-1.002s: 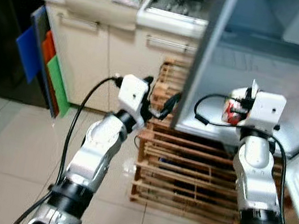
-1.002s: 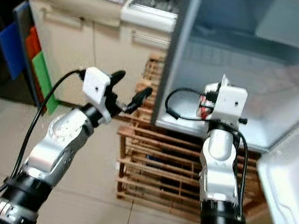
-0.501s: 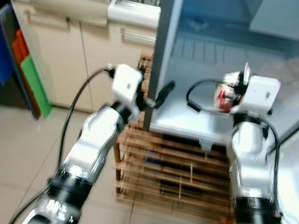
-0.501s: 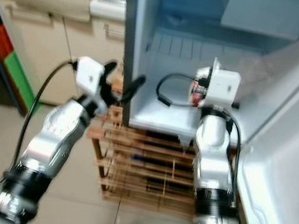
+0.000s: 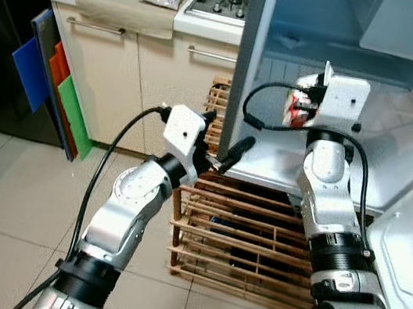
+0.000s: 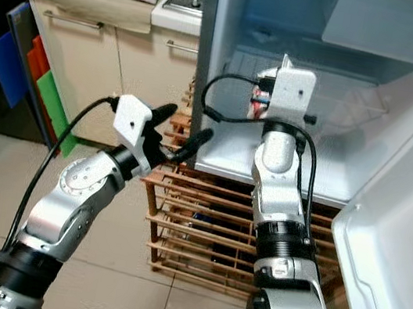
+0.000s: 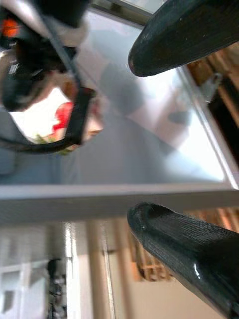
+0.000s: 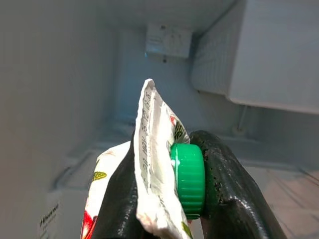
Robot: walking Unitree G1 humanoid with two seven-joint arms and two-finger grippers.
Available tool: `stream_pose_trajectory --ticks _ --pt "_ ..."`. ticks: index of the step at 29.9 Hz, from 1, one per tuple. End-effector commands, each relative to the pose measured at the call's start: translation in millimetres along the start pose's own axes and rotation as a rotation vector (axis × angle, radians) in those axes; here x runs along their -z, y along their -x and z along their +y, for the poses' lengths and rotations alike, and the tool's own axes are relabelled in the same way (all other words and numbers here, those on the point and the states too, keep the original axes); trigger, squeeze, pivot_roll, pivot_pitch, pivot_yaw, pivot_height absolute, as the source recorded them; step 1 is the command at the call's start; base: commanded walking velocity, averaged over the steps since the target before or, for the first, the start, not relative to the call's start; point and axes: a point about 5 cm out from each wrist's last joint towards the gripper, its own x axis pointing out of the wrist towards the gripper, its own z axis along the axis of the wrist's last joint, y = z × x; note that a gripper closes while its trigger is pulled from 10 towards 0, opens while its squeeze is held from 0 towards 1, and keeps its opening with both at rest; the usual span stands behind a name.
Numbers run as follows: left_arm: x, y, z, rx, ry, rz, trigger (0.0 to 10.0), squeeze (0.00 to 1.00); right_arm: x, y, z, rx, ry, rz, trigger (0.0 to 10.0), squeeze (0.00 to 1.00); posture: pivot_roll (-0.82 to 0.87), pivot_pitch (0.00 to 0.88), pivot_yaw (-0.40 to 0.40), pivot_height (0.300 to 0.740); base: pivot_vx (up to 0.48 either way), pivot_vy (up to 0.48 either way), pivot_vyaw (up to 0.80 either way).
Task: Restocking fridge
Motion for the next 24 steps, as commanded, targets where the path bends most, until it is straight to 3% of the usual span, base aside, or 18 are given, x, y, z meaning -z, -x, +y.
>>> stream_pose_trajectory --ticks 1,6,9,14,15,24 --pt "-4.1 7.2 -1.8 0.007 -0.015 0.009 10.0 0.00 -8.9 -7.5 7.9 -0.004 0.015 -0.046 10.0 0.00 0.03 0.103 0.029 0.732 0.000 0.000 0.00" --pt "-3.6 14.5 -1.9 -0.001 -0.017 0.027 10.0 0.00 -21.0 -19.6 16.4 -0.008 0.027 -0.086 10.0 0.00 0.06 0.127 0.027 0.732 0.000 0.000 0.00" --pt "-4.0 25.0 -8.7 -0.001 -0.011 0.041 10.0 0.00 -38.4 -30.9 21.7 0.003 0.028 -0.145 10.0 0.00 0.08 0.148 0.024 0.732 0.000 0.000 0.00" --pt "-5.6 30.3 -14.6 -0.001 -0.006 0.042 10.0 0.00 -60.1 -40.6 27.3 0.003 0.043 -0.219 10.0 0.00 0.09 0.162 0.017 0.732 0.000 0.000 0.00" --pt "-6.3 33.2 -16.8 -0.006 -0.001 0.044 10.0 0.00 -73.9 -46.8 28.5 0.012 0.060 -0.268 10.0 0.00 0.10 0.171 0.008 0.732 0.000 0.000 0.00" --pt "-5.1 40.8 -22.3 -0.042 0.012 0.057 10.0 0.00 -110.3 -65.2 21.8 0.069 0.139 -0.361 10.0 0.00 0.10 0.189 -0.013 0.732 0.000 0.000 0.00"
